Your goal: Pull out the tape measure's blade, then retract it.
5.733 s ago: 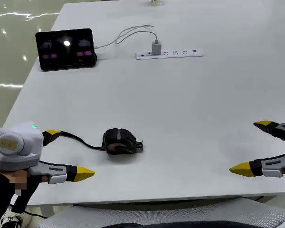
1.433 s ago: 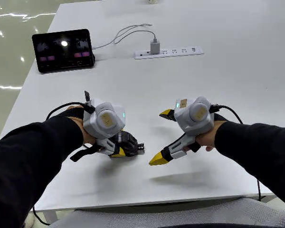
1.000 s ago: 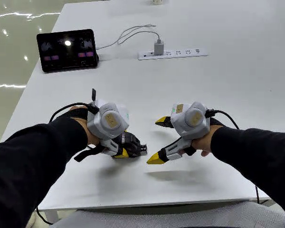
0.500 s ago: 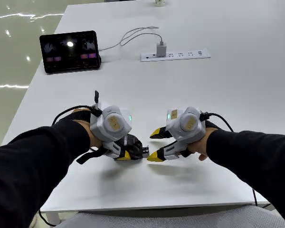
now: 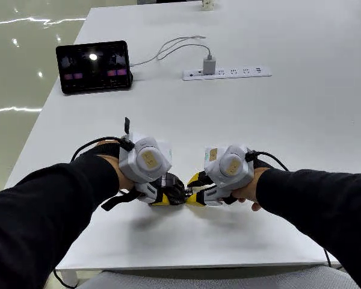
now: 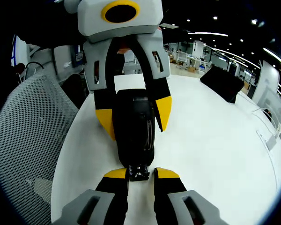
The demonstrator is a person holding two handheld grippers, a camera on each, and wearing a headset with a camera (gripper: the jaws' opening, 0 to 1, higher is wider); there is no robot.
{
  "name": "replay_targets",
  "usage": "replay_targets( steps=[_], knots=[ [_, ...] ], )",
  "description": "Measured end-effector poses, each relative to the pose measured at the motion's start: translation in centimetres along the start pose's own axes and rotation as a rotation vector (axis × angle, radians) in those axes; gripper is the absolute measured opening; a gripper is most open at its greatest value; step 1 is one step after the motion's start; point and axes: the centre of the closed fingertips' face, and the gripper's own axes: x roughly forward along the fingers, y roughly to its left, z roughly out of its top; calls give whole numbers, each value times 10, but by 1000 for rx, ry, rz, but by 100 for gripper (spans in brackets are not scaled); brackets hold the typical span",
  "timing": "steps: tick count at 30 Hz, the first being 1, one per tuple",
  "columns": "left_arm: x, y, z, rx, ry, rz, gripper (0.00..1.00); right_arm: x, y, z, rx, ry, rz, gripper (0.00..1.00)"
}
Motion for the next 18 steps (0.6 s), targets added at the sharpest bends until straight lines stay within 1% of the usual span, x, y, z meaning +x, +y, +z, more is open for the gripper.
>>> replay_targets(
  steps=[2,3,5,8,10,13,15,16,18],
  knots=[
    [0,0,0,0,0,-1,32,0,1,0,-8,3,11,13],
    [0,0,0,0,0,-1,32,0,1,0,3,7,8,12],
    [0,0,0,1,-1,-1,32,0,1,-1,-11,15,23,12],
    [-1,0,-1,4,-5,-2,32,0,1,-1,-32,15,28,11],
    [-1,1,-1,0,-14,-3,32,0,1,-1,-6,7,24,11],
    [-1,1,0,-6,-25,-10,32,-1,1,-2,-10,11,31,11],
    [-1,1,0,-3,-24,-10,32,-1,0,-2,-1,12,30,11],
    [-2,0,0,-3,-23,-10,32,-1,1,-1,17,13,32,10],
    [-2,0,-1,-3,-24,-10,32,-1,1,-2,10,14,36,10]
  ],
)
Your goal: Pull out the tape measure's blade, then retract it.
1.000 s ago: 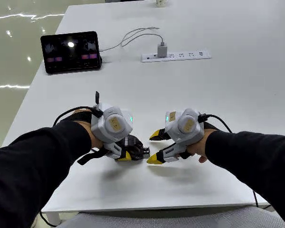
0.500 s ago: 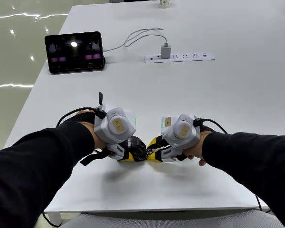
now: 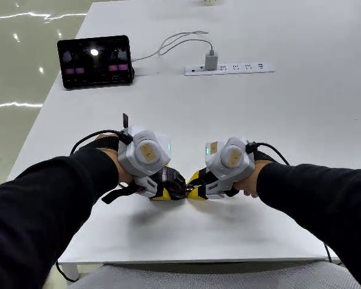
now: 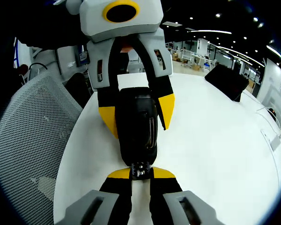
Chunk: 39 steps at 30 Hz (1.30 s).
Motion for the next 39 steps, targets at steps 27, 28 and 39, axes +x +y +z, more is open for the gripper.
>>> replay_targets(
  steps=[27,28,39],
  knots=[
    [0,-2,0,-11,-1,4,32,-5,1,-6,6,19,6,10],
    [0,-2,0,-10,-2,4,32,-5,1,-7,9,19,7,10],
    [1,-1,1,-15,-5,7,32,-9,0,-10,24,24,8,10]
  ],
)
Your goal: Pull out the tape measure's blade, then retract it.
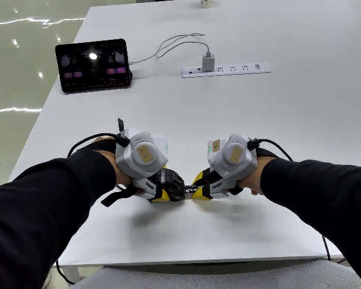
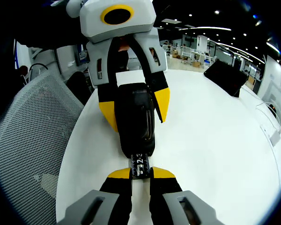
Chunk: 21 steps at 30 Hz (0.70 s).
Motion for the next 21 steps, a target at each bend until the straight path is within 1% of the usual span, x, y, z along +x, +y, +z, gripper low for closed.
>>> replay_targets(
  steps=[11,17,21],
  knots=[
    [0,1,0,8,-11,-4,32,-3,-1,-3,12,3,-5,10],
    [-1,2,1,-2,-19,-3,32,-4,-2,-3,10,6,-5,10],
    [-1,1,1,8,-26,-3,32,-4,-2,-4,9,8,-6,10]
  ],
)
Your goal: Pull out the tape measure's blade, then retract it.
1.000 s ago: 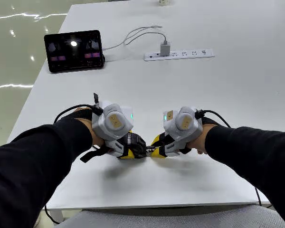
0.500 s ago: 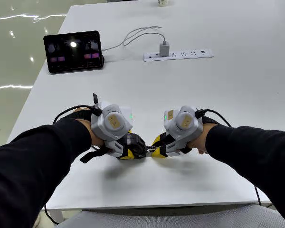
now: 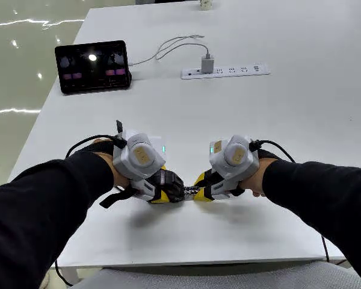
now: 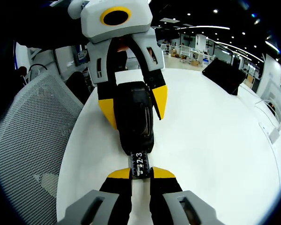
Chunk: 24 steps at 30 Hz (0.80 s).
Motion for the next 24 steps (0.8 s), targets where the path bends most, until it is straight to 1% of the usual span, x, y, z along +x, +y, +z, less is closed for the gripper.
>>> replay_targets(
  steps=[10,15,24],
  knots=[
    [0,0,0,-2,-6,1,33,-5,0,-5,11,2,-2,10],
    [0,0,1,-10,-18,4,33,-6,0,-5,14,5,-2,10],
    [0,-1,1,-8,-20,-1,33,-10,0,-10,18,15,1,10]
  ],
)
